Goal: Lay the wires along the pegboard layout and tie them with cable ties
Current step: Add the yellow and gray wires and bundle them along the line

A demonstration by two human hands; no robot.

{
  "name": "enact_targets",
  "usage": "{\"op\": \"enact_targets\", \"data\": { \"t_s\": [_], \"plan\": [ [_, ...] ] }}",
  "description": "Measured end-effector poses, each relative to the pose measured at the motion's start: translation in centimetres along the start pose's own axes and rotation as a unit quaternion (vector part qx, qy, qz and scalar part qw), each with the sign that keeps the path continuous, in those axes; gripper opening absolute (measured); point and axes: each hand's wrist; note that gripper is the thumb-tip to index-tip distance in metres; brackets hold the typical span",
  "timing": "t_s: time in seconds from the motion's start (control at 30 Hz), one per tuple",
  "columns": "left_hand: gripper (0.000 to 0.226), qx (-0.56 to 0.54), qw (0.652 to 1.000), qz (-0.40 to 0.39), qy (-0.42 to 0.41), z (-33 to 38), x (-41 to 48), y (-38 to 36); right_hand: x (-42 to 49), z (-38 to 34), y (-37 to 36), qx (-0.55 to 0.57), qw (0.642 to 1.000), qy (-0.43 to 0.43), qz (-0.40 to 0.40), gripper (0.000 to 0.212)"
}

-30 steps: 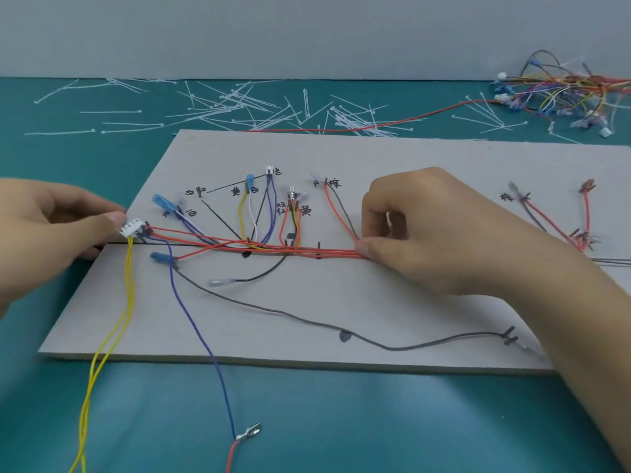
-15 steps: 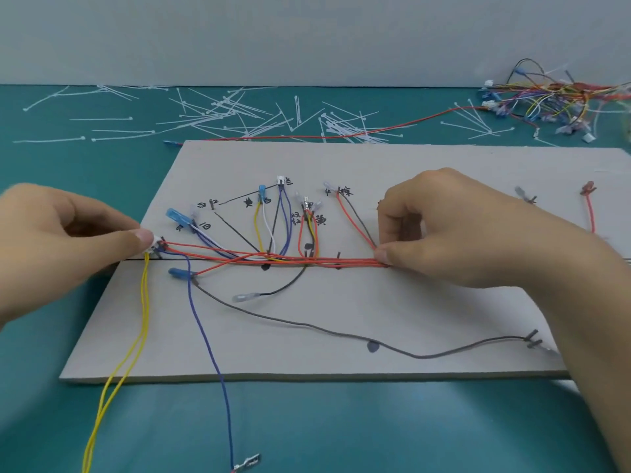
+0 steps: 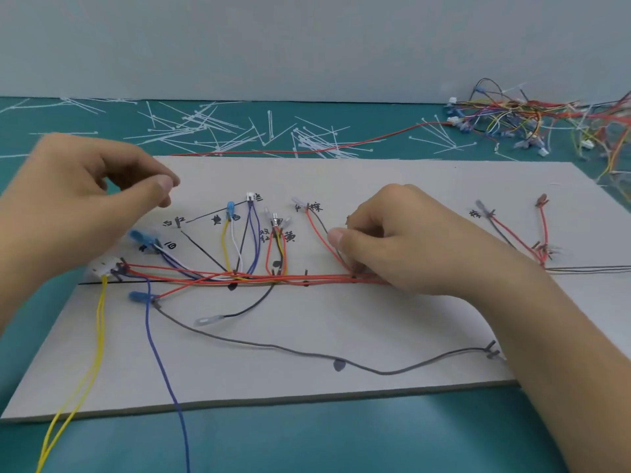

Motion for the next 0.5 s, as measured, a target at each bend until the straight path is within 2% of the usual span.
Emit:
{"op": "enact_targets", "data": {
  "t_s": [0.03,0.27,0.37,0.43,0.5],
  "plan": [
    [0.047,-0.002,1.0,0.006,0.0,-0.5,-0.4,-0.3,0.0,0.0,0.0,0.002,1.0,0.0,-0.001,0.047],
    [0.042,-0.055,0.994,-0.092,0.005,-4.5,-1.6,0.5,-0.1,0.2,-0.1,-0.006,1.0,0.006,-0.015,0.041],
    [0.039,-0.034,0.987,-0.146,-0.055,-3.4,-0.9,1.3,-0.1,0.3,0.0,-0.005,1.0,0.009,-0.017,0.041],
    [0.049,-0.016,0.984,-0.167,-0.053,-3.3,0.2,2.2,-0.1,0.3,0.0,-0.005,1.0,0.011,-0.016,0.042],
    [0.055,-0.05,0.983,-0.164,-0.059,-2.7,0.3,2.0,-0.1,0.3,0.1,-0.001,1.0,0.012,-0.015,0.041]
  ]
}}
Point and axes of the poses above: each hand's wrist, its own x-axis towards the middle knuckle, its own y-axis out of the back of the hand, z = x × y, and after that the axes turned 3 degrees about x, right-handed
